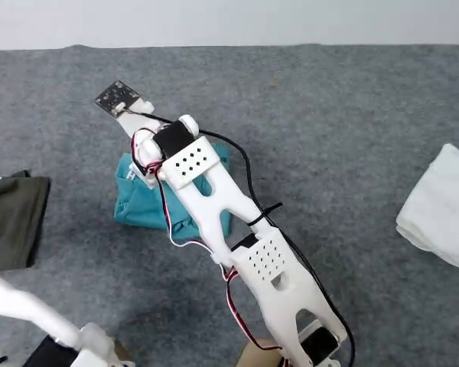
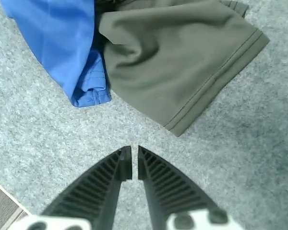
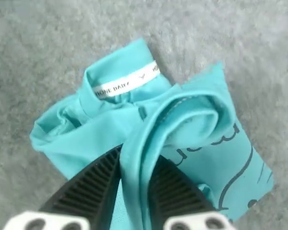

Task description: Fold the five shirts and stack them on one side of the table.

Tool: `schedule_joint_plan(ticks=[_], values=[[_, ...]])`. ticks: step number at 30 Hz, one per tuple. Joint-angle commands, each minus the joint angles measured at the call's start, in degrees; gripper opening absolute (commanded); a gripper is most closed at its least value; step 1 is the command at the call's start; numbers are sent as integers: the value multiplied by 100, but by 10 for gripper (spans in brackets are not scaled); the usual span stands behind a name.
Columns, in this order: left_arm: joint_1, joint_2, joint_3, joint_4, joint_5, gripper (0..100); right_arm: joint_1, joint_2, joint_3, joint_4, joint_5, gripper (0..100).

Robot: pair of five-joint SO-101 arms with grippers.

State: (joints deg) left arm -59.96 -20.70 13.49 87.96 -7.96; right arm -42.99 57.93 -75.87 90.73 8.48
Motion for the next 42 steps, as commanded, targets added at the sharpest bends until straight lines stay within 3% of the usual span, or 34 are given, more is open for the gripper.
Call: schedule_joint_plan(ticks=[1,6,12,16,25,31,42], values=[[-35,-229,-22,-9,-70,32,-57,-101,-290,-242,26,9],[-35,-229,-22,-9,-70,32,-57,22,-316,-470,53,24],[-35,-229,-22,0,-70,32,-207,101,-334,-479,9,236],[-35,-229,-22,-9,-70,32,-347,75,-413,-514,18,281],[-35,-229,-22,-9,-70,32,-198,75,-1116,-119,44,263],[-18,-229,-13,-9,-53,32,462,84,-1134,233,70,11],[18,-220,-13,-18,-53,32,875,435,-853,611,246,10]])
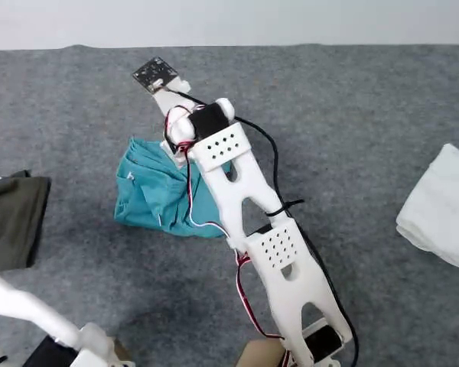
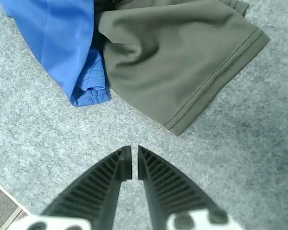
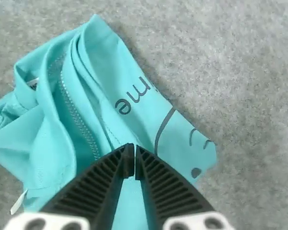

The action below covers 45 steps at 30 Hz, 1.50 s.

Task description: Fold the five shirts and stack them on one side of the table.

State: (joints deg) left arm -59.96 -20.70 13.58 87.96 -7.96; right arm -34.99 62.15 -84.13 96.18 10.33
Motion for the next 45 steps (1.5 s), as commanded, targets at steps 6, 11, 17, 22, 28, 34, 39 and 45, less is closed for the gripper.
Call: schedule_joint_plan(ticks=[6,11,17,22,28,34,39,45], values=[[-18,-220,-22,-18,-62,32,-303,462,-9,66,62,10],[-18,-220,-22,-18,-62,32,-945,356,-18,66,62,10],[-18,-220,92,-211,-62,32,-1640,-207,-18,40,62,10],[-18,-229,286,-255,-62,32,-1877,-470,-18,-31,62,10],[9,-229,286,-255,-62,32,-1657,-725,-18,-13,70,10],[9,-229,286,-255,-62,32,-998,-787,35,13,70,10],[9,-229,286,-255,-62,32,-743,-435,35,31,70,10],[-26,-229,286,-255,-62,32,-1235,154,-9,31,53,10]])
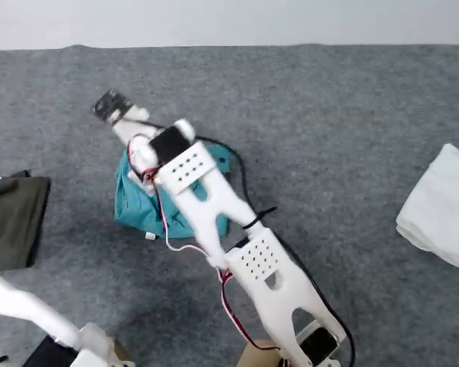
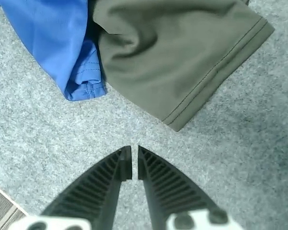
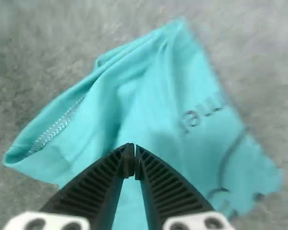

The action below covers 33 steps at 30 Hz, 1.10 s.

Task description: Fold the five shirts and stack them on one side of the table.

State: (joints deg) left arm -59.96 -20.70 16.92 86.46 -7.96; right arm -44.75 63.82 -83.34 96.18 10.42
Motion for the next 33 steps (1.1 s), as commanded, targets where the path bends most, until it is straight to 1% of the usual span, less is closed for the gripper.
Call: schedule_joint_plan(ticks=[1,7,11,16,20,25,29,33], values=[[-26,-229,-48,-105,-62,32,-382,57,-88,22,35,10],[-26,-229,-48,-105,-62,32,-1156,171,-97,-66,53,10],[-26,-229,-48,-105,-62,32,-1367,4,-97,-207,53,10],[-26,-229,-48,-105,-62,32,-1086,-585,-97,-251,62,10],[-18,-229,-48,-105,-62,32,-646,-1051,-53,-215,62,10],[18,-229,-48,-114,-62,32,-110,-1086,18,-215,62,10],[18,-229,-48,-202,-62,32,-57,-787,325,-224,53,10],[18,-229,-48,-229,-62,32,-338,-242,413,-391,35,10]])
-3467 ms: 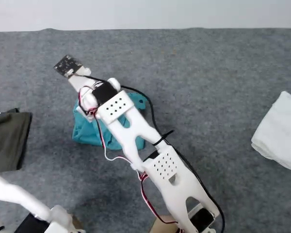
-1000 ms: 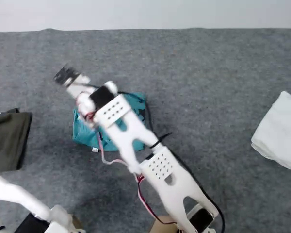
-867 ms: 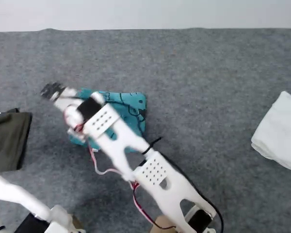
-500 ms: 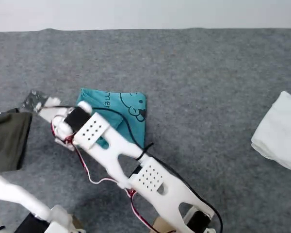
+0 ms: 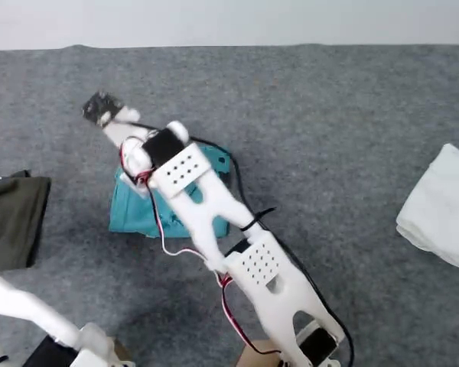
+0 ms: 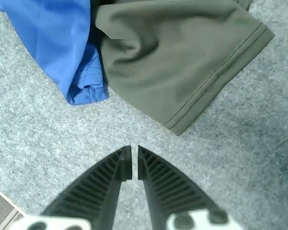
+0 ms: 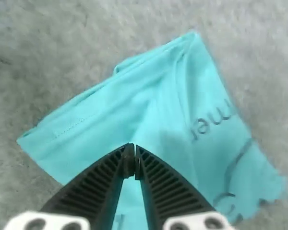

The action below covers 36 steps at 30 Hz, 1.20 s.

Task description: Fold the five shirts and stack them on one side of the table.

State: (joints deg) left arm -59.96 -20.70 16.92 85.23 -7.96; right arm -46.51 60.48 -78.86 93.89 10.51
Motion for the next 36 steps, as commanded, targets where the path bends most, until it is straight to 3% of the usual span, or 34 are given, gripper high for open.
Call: schedule_joint_plan(ticks=[1,10,17,27,33,36], values=[[18,-229,-48,-105,-62,32,-268,233,-35,-224,26,10],[-26,-229,-40,-105,-70,32,-778,567,-62,-892,62,10],[9,-229,-40,-114,-70,32,-409,-57,-659,-602,492,10],[18,-229,-57,-114,-70,32,620,-338,-747,347,448,17],[26,-229,-57,-114,-70,32,664,-207,-580,760,-255,135],[26,-229,-48,-97,-70,32,620,-22,-580,778,-492,143]])
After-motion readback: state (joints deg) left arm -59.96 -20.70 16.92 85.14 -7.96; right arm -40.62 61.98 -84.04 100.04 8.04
